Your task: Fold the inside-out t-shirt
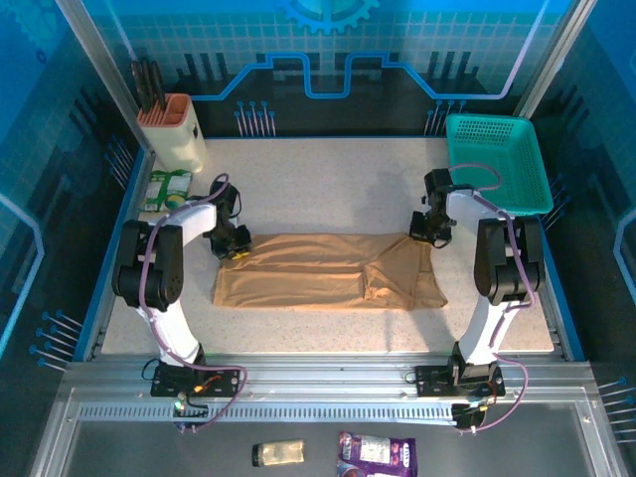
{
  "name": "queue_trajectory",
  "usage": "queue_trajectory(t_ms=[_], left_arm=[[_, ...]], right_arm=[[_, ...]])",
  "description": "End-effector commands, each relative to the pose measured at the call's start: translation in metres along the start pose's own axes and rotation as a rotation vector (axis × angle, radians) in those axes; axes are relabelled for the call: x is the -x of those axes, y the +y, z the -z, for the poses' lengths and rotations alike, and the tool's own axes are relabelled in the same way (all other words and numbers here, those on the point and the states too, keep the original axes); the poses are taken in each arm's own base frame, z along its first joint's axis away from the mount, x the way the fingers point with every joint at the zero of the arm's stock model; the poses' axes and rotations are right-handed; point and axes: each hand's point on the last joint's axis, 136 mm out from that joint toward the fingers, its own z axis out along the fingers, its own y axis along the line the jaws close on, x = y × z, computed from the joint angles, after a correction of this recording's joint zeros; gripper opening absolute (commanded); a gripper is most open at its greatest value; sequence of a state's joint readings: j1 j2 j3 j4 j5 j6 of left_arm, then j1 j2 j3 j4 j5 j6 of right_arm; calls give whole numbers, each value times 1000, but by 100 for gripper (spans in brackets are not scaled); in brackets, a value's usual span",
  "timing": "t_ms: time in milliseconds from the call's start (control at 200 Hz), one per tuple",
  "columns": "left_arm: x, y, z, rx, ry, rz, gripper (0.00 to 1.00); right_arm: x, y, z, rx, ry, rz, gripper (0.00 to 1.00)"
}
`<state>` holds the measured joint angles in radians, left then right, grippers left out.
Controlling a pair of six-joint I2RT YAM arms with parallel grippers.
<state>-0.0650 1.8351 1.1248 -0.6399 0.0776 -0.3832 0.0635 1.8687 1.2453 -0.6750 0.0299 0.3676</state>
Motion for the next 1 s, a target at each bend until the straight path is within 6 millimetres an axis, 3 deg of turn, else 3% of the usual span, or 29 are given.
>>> queue_trajectory(t_ms=[0, 250, 495, 715, 866, 996], left_arm=[[-7, 21, -16, 59, 46, 11, 15], [-11, 32, -13, 44, 38, 58, 14], [-8, 25, -5, 5, 23, 68, 15], [9, 1, 42, -90, -77, 55, 25], [13, -3, 67, -90, -122, 37, 27], [12, -8, 65, -104, -102, 29, 20]], right_arm=[[5, -16, 3, -50, -6, -17, 0], [6, -40, 6, -79, -18, -58, 0], [9, -35, 2, -42, 0, -56, 1], [7, -13, 47, -9, -62, -27, 27], [-14, 3, 69, -18, -65, 7, 31], [-40, 28, 73, 7, -43, 53, 32]])
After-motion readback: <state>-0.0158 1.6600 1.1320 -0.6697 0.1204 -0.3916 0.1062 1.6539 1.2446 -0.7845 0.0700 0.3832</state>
